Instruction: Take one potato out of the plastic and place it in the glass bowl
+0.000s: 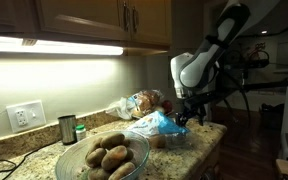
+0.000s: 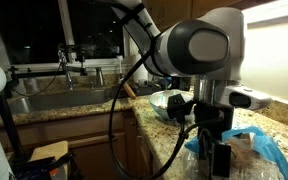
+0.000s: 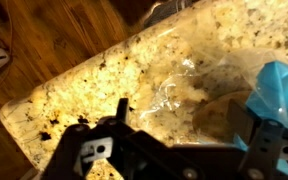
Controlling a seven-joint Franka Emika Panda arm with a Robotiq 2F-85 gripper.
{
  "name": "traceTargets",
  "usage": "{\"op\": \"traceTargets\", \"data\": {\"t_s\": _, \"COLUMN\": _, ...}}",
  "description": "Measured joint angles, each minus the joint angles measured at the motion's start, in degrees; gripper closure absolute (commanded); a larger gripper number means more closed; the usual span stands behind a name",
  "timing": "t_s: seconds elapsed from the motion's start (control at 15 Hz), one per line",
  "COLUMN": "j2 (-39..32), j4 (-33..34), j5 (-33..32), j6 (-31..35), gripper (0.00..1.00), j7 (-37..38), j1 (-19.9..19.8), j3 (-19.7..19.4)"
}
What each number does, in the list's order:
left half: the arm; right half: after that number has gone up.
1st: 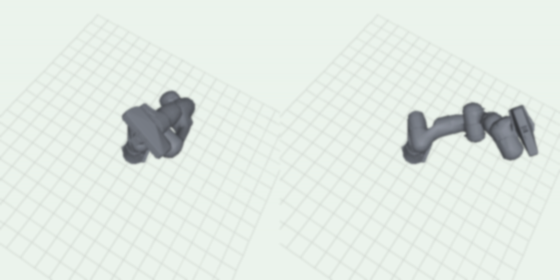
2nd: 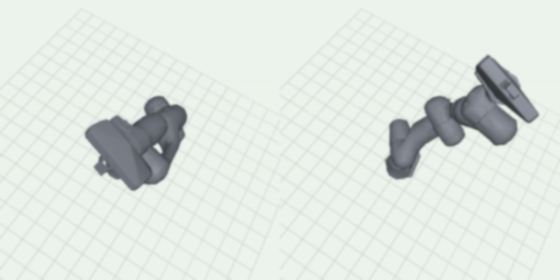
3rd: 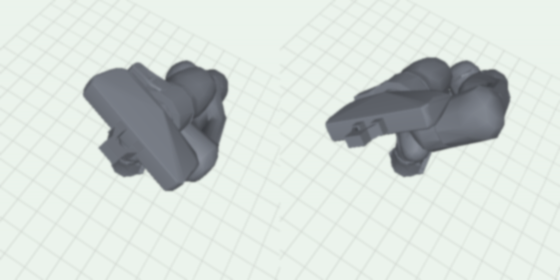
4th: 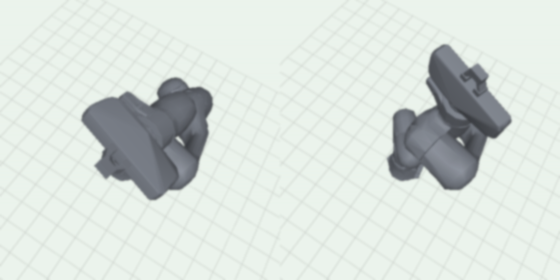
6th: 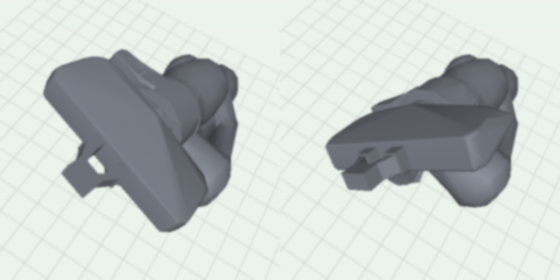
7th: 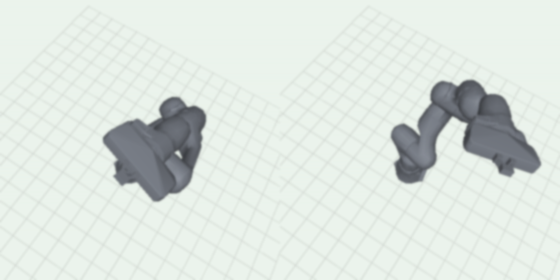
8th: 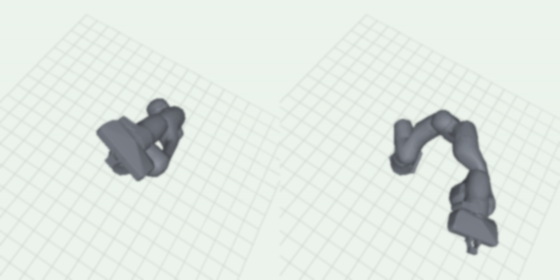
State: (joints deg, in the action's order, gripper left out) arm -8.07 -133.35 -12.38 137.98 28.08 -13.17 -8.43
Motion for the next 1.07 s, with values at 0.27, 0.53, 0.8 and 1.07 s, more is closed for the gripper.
{"op": "traceTargets", "data": {"t_s": 0.27, "j2": 0.0, "j4": -0.31, "j5": 2.44, "j6": 1.14, "gripper": 0.0, "j7": -3.39, "j1": 0.42, "j3": -0.16}}
{"op": "traceTargets", "data": {"t_s": 0.53, "j2": 0.01, "j4": -0.95, "j5": 2.49, "j6": 4.0, "gripper": 0.0, "j7": -3.1, "j1": 0.68, "j3": -0.38}}
{"op": "traceTargets", "data": {"t_s": 0.8, "j2": 0.01, "j4": -2.85, "j5": -1.09, "j6": 10.81, "gripper": 0.0, "j7": 4.35, "j1": 2.32, "j3": -2.37}}
{"op": "traceTargets", "data": {"t_s": 1.07, "j2": 0.01, "j4": -3.62, "j5": -7.45, "j6": 13.11, "gripper": 0.0, "j7": 14.45, "j1": 4.15, "j3": -4.77}}
